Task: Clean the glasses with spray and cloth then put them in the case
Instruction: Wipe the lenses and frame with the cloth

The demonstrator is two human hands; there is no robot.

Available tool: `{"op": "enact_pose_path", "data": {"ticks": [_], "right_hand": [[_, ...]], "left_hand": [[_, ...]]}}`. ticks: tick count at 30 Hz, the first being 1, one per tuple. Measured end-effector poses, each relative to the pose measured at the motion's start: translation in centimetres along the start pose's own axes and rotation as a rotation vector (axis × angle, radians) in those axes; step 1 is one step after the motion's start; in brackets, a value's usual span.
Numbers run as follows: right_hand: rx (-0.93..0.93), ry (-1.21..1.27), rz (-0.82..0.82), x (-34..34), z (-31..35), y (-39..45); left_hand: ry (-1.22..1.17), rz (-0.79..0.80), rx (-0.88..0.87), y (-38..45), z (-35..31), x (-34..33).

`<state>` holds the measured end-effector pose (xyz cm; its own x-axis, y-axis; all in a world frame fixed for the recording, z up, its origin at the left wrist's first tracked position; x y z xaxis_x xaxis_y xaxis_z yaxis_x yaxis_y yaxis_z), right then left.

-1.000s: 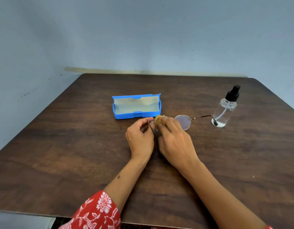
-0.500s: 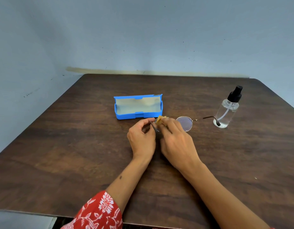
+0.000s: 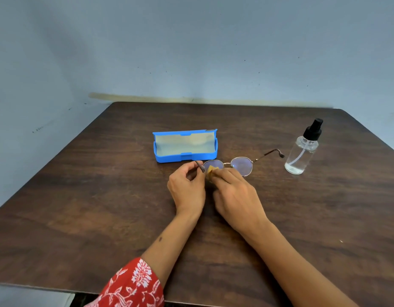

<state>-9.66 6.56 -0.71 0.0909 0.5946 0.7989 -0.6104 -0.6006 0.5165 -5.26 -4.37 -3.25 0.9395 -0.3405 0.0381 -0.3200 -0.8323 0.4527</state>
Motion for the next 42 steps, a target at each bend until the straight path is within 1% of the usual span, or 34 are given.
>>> {"op": "enact_pose_path", "data": {"ticks": [2,3,6,8,10,12,14,16,27,31,36,40,42], "right_hand": [[-0.034,0.060,0.006,0.2,-0.3,-0.1],[-0.080,0.095,-0.014,0.5,-0.7,0.0],[-0.308,0.186,-0.151,1.9,-3.3,0.4],[-0.455,0.190,-0.217,2.7,-5.4,0.7],[-0.582,0.148,-0.195,2.6,-7.0,0.8],[-0.636,0.110,-0.126,2.0,-7.7,0.9],[-0.618,0.094,-0.067,1.3,-7.6,1.0],[-0.598,0.093,-0.044,1.0,-7.4,1.1],[-0.581,0.061,-0.049,1.1,-7.3,1.3],[-0.634,0.066,-0.086,1.4,-7.5,1.0],[-0.630,0.108,-0.205,2.2,-6.8,0.5],[-0.536,0.192,-0.311,2.8,-4.9,0.4],[-0.421,0.226,-0.309,2.7,-3.7,0.4]], "left_hand": [[0.017,-0.011,0.012,0.1,0.1,0.2],[0.020,-0.016,0.022,0.2,0.1,0.3],[0.015,-0.042,0.047,0.3,0.4,0.6],[0.011,-0.054,0.052,0.4,0.4,0.8],[-0.005,-0.051,0.056,0.4,0.4,0.7],[-0.047,-0.031,0.058,0.4,0.4,0.5],[-0.081,-0.005,0.052,0.3,0.5,0.2],[-0.098,0.020,0.034,0.2,0.6,0.0],[-0.223,0.043,0.143,0.0,1.5,-0.5],[-0.210,0.026,0.143,0.1,1.7,-0.3],[-0.208,-0.006,0.134,0.4,2.0,-0.1],[-0.207,-0.019,0.131,0.5,2.3,0.0],[-0.199,-0.020,0.130,0.5,2.3,0.0]]}}
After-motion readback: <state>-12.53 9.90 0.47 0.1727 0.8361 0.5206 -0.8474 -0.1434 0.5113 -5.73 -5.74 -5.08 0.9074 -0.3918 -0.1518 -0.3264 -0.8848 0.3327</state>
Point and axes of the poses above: each hand's wrist, its own y-axis towards the middle knuckle, its own x-axis out of the back of the hand, z = x × y, the point moved 5 cm from there along y, towards the middle knuckle, and after that the axes turned 15 degrees about -x, right-handed, at the moved point
